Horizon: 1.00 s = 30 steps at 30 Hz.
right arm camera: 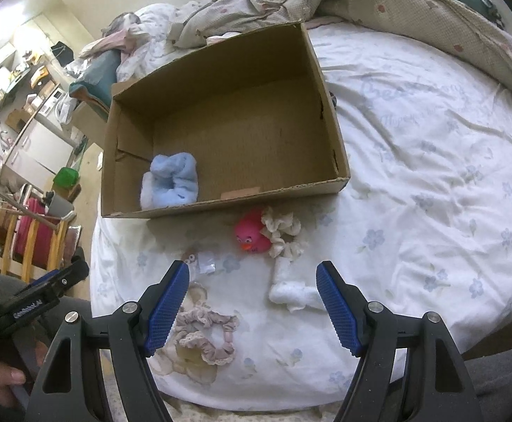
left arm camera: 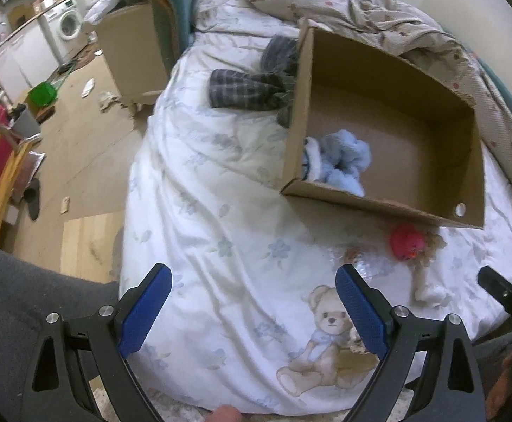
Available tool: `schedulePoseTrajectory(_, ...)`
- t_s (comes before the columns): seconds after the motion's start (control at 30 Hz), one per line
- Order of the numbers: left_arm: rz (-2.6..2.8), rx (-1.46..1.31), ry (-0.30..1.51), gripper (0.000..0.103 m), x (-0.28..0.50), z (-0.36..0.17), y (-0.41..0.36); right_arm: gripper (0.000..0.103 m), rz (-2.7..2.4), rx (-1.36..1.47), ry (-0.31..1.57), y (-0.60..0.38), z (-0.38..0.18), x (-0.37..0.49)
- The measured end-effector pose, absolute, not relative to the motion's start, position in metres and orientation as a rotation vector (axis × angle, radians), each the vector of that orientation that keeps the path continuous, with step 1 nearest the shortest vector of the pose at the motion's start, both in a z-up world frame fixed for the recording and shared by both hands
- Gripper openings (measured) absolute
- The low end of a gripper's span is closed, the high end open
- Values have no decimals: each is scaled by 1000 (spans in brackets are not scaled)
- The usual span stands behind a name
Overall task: Organize soft objects
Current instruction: 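Lower the left gripper onto the beige scrunchie and close it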
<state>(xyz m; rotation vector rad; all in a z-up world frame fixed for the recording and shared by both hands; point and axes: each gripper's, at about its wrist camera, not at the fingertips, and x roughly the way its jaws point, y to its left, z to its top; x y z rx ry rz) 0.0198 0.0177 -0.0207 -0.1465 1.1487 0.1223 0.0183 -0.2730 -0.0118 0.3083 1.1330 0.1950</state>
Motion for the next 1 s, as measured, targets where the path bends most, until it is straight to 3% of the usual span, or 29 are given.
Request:
schedulePoseTrajectory(0.27, 19, -138, 1217, 93, 16, -35, 1, 79, 178, 408, 1159, -286, -18, 18)
schedulePoseTrajectory(0.63, -155, -62, 1377, 93, 11, -81, -100, 79, 109, 534, 1182, -314, -28, 20)
schedulePoseTrajectory(0.87, -153, 10, 1410, 91, 12, -108, -123, 79, 120, 549, 1204, -317, -33, 21)
schedulePoseTrajectory(0.9, -151, 11, 1409, 88, 14, -110, -123, 79, 123, 551, 1207, -317, -33, 21)
schedulePoseTrajectory(0.97, -155, 18, 1423, 61, 17, -115, -122, 79, 131, 558, 1209, -317, -34, 21)
schedulePoseTrajectory(1.0, -171, 14, 1442, 53, 20, -119, -123, 79, 136, 559, 1211, -317, -35, 22)
